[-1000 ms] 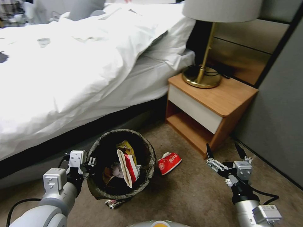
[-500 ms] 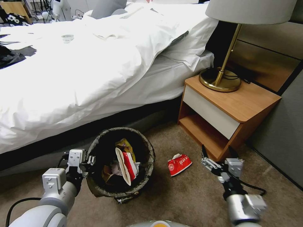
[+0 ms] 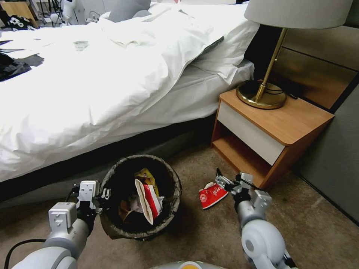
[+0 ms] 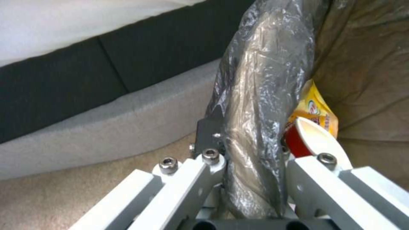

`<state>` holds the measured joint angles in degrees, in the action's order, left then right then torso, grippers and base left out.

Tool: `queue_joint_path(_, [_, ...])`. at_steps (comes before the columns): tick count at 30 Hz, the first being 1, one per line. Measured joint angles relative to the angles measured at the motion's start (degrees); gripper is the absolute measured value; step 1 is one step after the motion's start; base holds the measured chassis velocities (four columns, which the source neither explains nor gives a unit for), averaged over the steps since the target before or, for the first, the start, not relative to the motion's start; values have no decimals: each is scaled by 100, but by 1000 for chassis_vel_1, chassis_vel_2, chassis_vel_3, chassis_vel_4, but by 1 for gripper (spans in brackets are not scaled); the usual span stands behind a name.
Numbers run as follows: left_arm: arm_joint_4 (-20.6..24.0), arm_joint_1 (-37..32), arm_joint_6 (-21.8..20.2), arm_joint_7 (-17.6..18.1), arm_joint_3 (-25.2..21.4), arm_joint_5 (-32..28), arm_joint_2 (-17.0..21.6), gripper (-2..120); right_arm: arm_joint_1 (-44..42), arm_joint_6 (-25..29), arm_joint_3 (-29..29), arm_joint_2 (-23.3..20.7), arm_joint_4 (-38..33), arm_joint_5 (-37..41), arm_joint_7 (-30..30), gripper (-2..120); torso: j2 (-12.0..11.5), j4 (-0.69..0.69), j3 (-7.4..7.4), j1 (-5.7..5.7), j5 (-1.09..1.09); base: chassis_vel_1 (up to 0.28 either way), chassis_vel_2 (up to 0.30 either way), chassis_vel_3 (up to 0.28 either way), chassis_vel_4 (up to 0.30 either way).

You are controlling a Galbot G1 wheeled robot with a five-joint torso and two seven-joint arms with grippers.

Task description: Pick up the trash bin, then pick up the garbage from the floor and place it into the trash bin.

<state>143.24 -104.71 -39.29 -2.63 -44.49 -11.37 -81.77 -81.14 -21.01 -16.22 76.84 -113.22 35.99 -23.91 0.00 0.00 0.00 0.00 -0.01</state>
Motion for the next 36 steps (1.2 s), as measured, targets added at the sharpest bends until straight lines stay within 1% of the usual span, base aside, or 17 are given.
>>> queue_joint_path(4, [0,-26,-17,4,-4,1,6,3,287,-150,87,-11,362,325,-36,100,0,0,0,1,0,0,0,0,0])
queue_joint_path(5, [0,-26,-17,4,-4,1,6,3,287,-150,87,-11,362,325,-36,100,0,0,0,1,0,0,0,0,0])
queue_joint_path(7, [0,-29,-21,6,-4,6,7,3,533,-228,168,1,647,573,-94,100,0,0,0,0,1,0,0,0,0])
queue_joint_path(8, [0,-29,-21,6,-4,6,7,3,533,-228,168,1,647,573,-94,100,0,0,0,0,1,0,0,0,0])
queue_joint_path(11, [0,-42,-30,9,-4,12,-14,3,1013,-301,287,79,1212,952,-232,100,0,1,0,0,1,0,0,0,0])
queue_joint_path(12, [0,-42,-30,9,-4,12,-14,3,1013,-301,287,79,1212,952,-232,100,0,1,0,0,1,0,0,0,0])
queue_joint_path(14, [0,-44,-31,10,-9,14,-25,3,1302,-327,331,130,1596,1069,-300,100,0,1,0,0,1,0,0,0,0])
queue_joint_path(15, [0,-44,-31,10,-9,14,-25,3,1302,-327,331,130,1596,1069,-300,100,0,1,0,0,1,0,0,0,0])
queue_joint_path(17, [0,-41,-31,11,-17,17,-27,3,1504,-340,350,178,1883,1150,-388,100,0,0,0,0,1,0,0,0,0])
queue_joint_path(21, [0,-32,-31,12,-20,20,-28,3,1643,-341,358,231,2107,1197,-461,100,0,0,0,1,0,0,0,0,0])
queue_joint_path(24, [0,-18,-31,13,-23,19,-12,3,1792,-341,377,318,2437,1172,-518,100,0,0,0,0,0,0,0,0,0])
queue_joint_path(32, [0,-9,-31,12,-28,6,21,3,1883,-322,382,460,2794,1080,-827,100,0,0,0,0,0,0,0,0,0])
queue_joint_path(36, [0,-7,-29,11,-28,4,56,3,1868,-315,381,493,2950,1002,-847,100,0,0,0,0,0,0,0,0,0])
